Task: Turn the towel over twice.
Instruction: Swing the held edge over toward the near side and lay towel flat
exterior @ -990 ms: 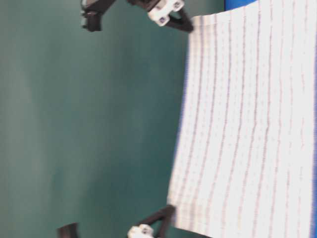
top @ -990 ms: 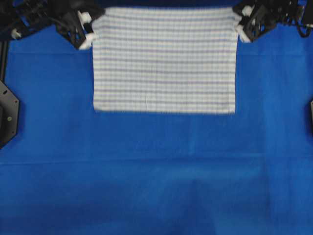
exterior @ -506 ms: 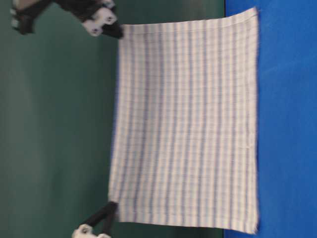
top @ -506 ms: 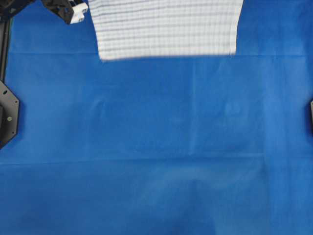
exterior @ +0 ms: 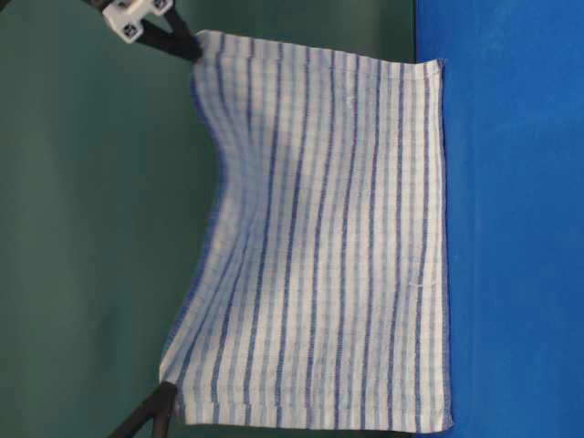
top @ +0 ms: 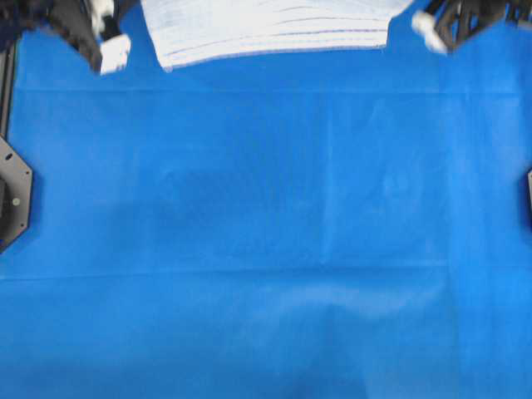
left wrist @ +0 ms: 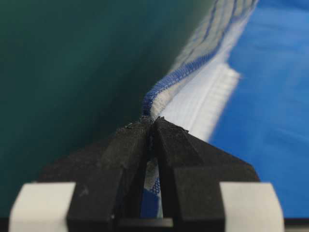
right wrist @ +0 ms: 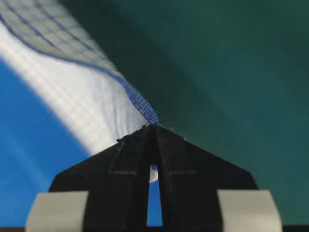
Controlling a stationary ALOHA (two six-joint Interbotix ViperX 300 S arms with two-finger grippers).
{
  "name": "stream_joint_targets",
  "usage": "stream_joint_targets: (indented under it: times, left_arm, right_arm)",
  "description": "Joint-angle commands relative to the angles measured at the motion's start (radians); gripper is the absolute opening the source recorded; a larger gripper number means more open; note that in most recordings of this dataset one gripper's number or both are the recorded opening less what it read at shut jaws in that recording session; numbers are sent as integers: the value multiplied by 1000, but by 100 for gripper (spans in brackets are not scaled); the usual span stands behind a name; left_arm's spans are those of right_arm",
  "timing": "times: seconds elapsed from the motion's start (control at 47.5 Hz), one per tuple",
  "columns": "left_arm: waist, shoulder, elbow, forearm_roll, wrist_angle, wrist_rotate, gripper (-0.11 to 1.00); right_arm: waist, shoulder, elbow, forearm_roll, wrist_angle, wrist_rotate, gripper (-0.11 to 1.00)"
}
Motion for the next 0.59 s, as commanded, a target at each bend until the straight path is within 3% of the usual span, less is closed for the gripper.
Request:
stream_joint_targets:
  times: [0.0, 0.19, 0.569]
  left_arm:
    - [-49, -34, 14, -2, 0, -2, 3]
    - [-156, -63, 98, 0, 21, -3, 3]
    - [-396, 18, 239, -2, 17, -64, 3]
  right_arm:
    - [84, -18, -3, 37, 75, 9, 5]
    - [262, -21, 26, 57, 169, 103, 5]
    - [569, 12, 163, 87, 183, 402, 5]
